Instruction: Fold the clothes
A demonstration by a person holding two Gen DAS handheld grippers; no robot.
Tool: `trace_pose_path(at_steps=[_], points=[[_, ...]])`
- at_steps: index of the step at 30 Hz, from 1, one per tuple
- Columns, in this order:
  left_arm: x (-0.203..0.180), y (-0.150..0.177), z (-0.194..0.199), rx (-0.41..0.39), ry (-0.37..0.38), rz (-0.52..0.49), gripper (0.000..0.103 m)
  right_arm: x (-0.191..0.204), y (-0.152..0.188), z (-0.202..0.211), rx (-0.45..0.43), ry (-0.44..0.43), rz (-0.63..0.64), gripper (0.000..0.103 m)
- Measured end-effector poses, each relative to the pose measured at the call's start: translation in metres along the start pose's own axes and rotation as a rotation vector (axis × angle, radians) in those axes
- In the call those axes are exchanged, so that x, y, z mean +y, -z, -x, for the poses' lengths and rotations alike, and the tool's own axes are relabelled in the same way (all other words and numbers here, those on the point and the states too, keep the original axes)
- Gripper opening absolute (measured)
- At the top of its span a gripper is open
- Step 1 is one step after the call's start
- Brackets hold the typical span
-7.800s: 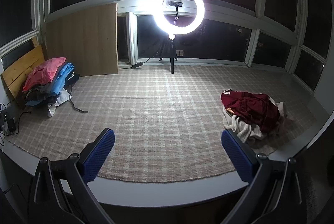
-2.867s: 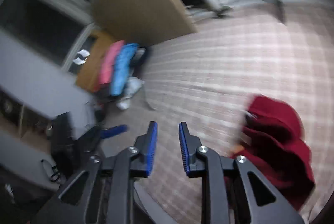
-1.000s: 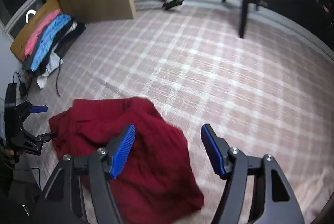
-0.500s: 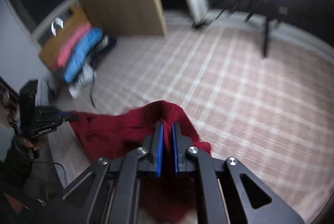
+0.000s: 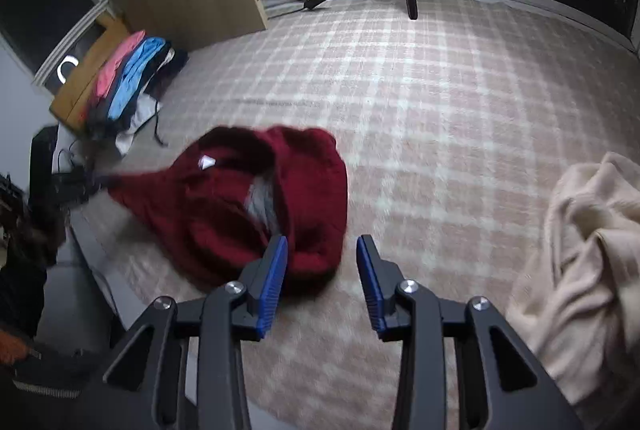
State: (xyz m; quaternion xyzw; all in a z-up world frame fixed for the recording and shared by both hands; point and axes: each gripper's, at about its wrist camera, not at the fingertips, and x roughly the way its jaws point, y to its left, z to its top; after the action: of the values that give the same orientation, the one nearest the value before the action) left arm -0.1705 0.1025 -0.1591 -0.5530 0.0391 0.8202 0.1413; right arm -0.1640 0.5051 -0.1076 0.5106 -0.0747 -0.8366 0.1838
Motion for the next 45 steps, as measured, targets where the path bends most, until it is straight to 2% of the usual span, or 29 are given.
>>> trace_pose_path(at_steps=[2,6,7,8,9,10,13,17,19,22,25,27,29,30,33,38,42,45], points=[[0.001,0.004,0.000,-0.003,0.000,0.001,0.005,0.005,-0.011,-0.017,0.008,0.001,0.029,0.036],[0.001,0.007,-0.002,-0.013,-0.002,-0.005,0.006,0.026,-0.020,-0.059,0.079,-0.019,0.092,0.035],[0.002,0.009,-0.005,-0.006,-0.005,-0.006,0.011,0.030,-0.018,-0.067,0.105,-0.013,0.112,0.034],[0.002,0.013,-0.005,0.006,-0.009,-0.007,0.015,0.030,-0.015,-0.073,0.122,0.008,0.125,0.023],[0.003,0.017,-0.004,0.020,-0.013,-0.008,0.017,0.031,-0.012,-0.078,0.139,0.030,0.138,0.005],[0.006,0.022,-0.002,0.023,-0.024,-0.004,0.020,0.032,-0.009,-0.083,0.155,0.051,0.152,0.005],[0.019,0.033,0.009,0.016,-0.034,0.034,0.028,0.028,-0.007,-0.068,0.113,0.055,0.135,0.005],[0.036,0.017,0.007,-0.006,0.007,0.103,0.032,0.022,-0.010,-0.037,0.051,0.091,0.123,0.005],[0.039,0.005,-0.005,-0.001,0.019,0.110,0.032,0.021,-0.012,-0.035,0.051,0.115,0.134,0.005],[0.036,-0.011,-0.036,0.063,0.045,0.084,0.032,0.026,-0.012,-0.038,0.056,0.126,0.148,0.005],[0.013,-0.018,-0.063,0.119,0.081,-0.019,0.032,0.030,-0.010,-0.040,0.060,0.140,0.165,0.005],[0.000,-0.019,-0.072,0.132,0.043,-0.083,0.029,0.030,-0.008,-0.039,0.064,0.155,0.177,0.005],[-0.007,-0.021,-0.074,0.133,0.044,-0.107,0.012,0.028,-0.007,-0.037,0.060,0.160,0.176,0.005],[-0.011,-0.022,-0.074,0.133,0.047,-0.118,0.009,0.027,-0.007,-0.034,0.055,0.161,0.173,0.005],[-0.016,-0.021,-0.062,0.086,0.047,-0.145,0.006,0.026,-0.008,-0.027,0.035,0.170,0.162,0.005],[-0.004,-0.021,-0.025,-0.001,0.009,-0.088,0.005,0.030,-0.012,-0.002,-0.026,0.218,0.169,0.005],[0.010,-0.022,0.054,-0.169,0.020,-0.017,0.005,0.051,-0.025,0.054,-0.131,0.233,0.221,0.005],[0.006,-0.015,0.119,-0.291,0.009,-0.018,0.005,0.077,-0.028,0.105,-0.232,0.253,0.277,0.005]])
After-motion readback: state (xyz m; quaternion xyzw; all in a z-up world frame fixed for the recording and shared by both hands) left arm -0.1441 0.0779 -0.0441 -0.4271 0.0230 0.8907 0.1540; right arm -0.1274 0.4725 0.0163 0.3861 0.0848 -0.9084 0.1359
